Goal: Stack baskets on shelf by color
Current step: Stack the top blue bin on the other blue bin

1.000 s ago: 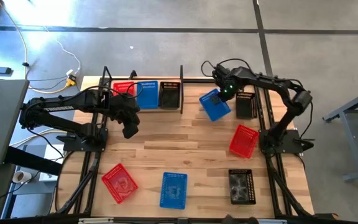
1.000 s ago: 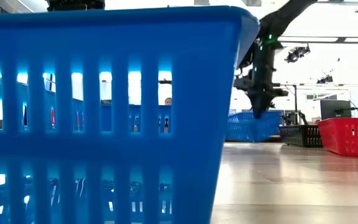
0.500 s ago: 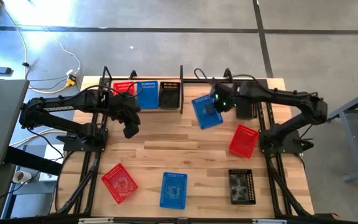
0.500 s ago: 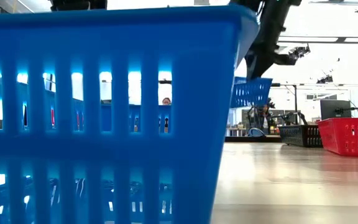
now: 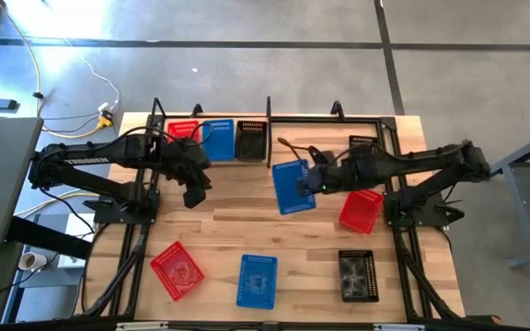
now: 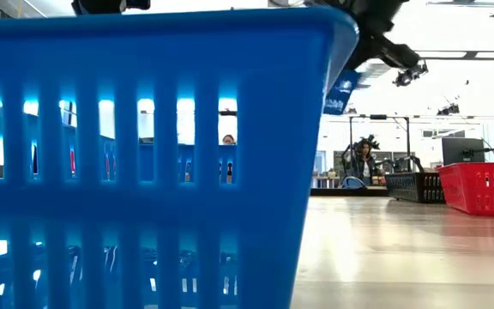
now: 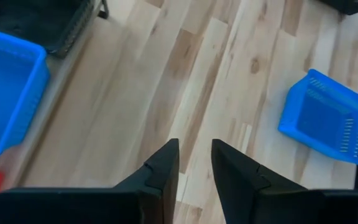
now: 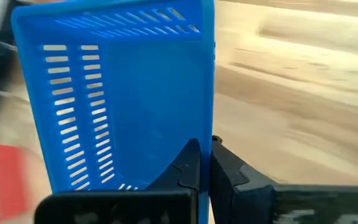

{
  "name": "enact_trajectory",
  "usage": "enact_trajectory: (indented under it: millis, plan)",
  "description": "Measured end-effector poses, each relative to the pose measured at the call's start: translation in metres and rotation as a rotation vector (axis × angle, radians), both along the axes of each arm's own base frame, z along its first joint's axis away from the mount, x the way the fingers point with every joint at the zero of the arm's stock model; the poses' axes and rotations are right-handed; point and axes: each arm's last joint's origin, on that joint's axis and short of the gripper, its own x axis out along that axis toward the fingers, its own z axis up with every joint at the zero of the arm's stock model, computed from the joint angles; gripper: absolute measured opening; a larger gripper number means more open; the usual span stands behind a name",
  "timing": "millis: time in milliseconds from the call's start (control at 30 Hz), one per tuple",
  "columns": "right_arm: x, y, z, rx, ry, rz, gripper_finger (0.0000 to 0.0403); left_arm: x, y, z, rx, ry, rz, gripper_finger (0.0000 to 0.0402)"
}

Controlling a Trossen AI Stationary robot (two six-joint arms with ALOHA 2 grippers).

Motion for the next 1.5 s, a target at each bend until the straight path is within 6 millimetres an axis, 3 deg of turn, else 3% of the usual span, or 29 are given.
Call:
enact_trajectory:
  millis: [333,533,867,1200,1367,1500]
  plan:
    - [0.045,0.019,-0.005,-0.022,-0.285,0.035,0.0,0.004,-0.005,0.002,0.011,-0.034,-0.066,0.0145]
    - [0.061,0.014,-0.009,-0.045,-0.356,0.025,0.0,0.006,-0.021,0.002,0.05,-0.033,-0.161,0.0142]
    - [0.073,-0.001,0.007,-0.149,-0.528,0.006,0.0,0.014,-0.044,0.008,0.103,-0.132,-0.289,0.0141]
    - [0.071,-0.017,0.047,-0.254,-0.394,0.034,0.0,0.014,-0.052,0.008,0.115,-0.127,-0.316,0.0141]
    - [0.067,-0.026,0.052,-0.243,-0.34,-0.006,0.0,0.014,-0.051,0.008,0.128,-0.125,-0.305,0.014]
    - [0.071,-0.028,0.04,-0.204,-0.29,-0.026,0.0,0.014,-0.05,0.007,0.157,-0.121,-0.294,0.014]
